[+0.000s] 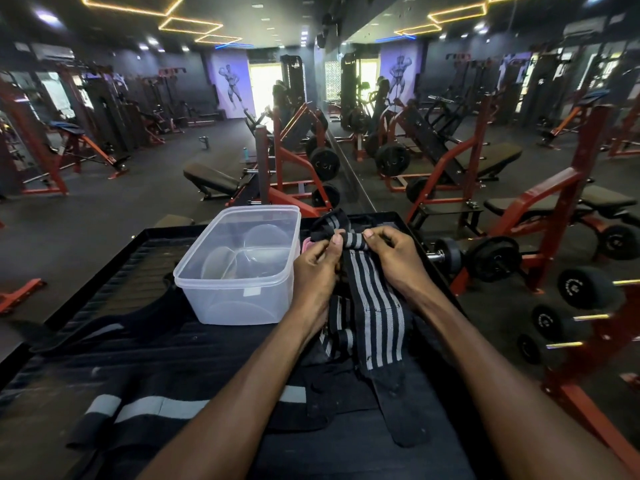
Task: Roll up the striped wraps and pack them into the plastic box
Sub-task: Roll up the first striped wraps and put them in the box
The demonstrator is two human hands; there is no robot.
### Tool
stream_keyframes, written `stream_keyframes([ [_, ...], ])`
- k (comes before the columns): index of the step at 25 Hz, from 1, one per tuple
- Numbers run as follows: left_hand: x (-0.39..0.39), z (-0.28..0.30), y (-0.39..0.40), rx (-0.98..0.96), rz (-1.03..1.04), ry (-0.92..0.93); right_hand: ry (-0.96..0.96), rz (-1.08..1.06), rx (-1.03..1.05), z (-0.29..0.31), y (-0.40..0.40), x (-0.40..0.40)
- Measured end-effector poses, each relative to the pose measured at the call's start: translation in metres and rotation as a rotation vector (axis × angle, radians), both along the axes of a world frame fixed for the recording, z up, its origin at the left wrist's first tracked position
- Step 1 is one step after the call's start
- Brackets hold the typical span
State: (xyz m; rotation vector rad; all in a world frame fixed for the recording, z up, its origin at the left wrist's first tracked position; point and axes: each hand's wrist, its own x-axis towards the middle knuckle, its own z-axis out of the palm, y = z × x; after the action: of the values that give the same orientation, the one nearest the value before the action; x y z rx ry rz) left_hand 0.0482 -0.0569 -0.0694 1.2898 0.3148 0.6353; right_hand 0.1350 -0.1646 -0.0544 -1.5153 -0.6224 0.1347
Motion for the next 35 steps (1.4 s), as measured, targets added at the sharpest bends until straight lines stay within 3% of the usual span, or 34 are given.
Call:
stream_keyframes([
  [4,0.0,0.004,0.0,-0.206,-0.115,-0.003,0.048,0.011,0.01,-0.001,0.002,0.003],
  [9,-0.001,0.005,0.0,-0.172,-0.092,0.006,-0.024,0.003,-0.044,-0.001,0.003,0.0],
  [15,0.0,-0.002,0.003,0.07,-0.036,0.074,-0.213,-0.029,-0.074,-0.002,0.002,-0.005],
  [17,0.002,-0.003,0.006,0.105,0.041,0.088,-0.174,-0.002,-0.067,-0.005,0.003,-0.003],
  [20,0.002,-0.002,0.009,0.091,0.048,0.01,-0.044,0.076,-0.103,-0.004,0.001,0.0],
  [25,0.002,-0.003,0.007,-0.054,-0.082,-0.027,-0.179,0.039,-0.058,-0.002,-0.001,0.001],
  [28,0.004,-0.006,0.008,-0.017,-0.038,-0.043,-0.242,0.075,-0.021,-0.002,-0.003,0.001],
  [35,0.003,-0.002,0.006,-0.079,-0.088,-0.032,-0.193,0.171,0.042,0.002,-0.008,-0.003],
])
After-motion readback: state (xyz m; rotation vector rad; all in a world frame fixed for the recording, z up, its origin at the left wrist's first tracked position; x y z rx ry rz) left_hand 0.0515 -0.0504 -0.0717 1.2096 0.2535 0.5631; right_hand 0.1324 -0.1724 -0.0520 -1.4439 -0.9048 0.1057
